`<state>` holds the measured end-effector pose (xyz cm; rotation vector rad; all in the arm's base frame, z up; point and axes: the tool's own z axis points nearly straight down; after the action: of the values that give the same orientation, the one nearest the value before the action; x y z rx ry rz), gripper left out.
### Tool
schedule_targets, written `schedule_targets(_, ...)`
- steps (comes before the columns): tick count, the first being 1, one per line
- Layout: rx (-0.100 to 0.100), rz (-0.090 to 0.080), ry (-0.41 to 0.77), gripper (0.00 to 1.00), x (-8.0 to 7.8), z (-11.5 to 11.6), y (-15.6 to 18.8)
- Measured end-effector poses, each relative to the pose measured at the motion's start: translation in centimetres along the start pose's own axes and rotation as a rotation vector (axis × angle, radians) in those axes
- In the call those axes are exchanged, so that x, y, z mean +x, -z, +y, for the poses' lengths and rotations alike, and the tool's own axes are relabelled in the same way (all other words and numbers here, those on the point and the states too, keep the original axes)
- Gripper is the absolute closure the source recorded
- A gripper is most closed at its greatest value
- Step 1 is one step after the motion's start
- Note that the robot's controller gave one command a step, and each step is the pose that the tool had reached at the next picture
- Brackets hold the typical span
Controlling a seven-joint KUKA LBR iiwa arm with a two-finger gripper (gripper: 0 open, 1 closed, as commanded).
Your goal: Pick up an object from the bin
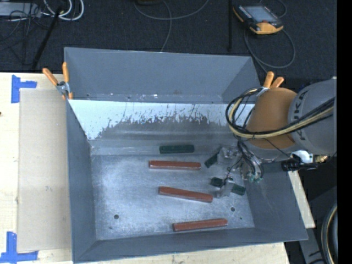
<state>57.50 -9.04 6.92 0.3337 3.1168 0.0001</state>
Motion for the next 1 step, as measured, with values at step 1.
schedule_targets(1,0.000,-0.008,0.004,1.00,-0.24,0.07,0.47)
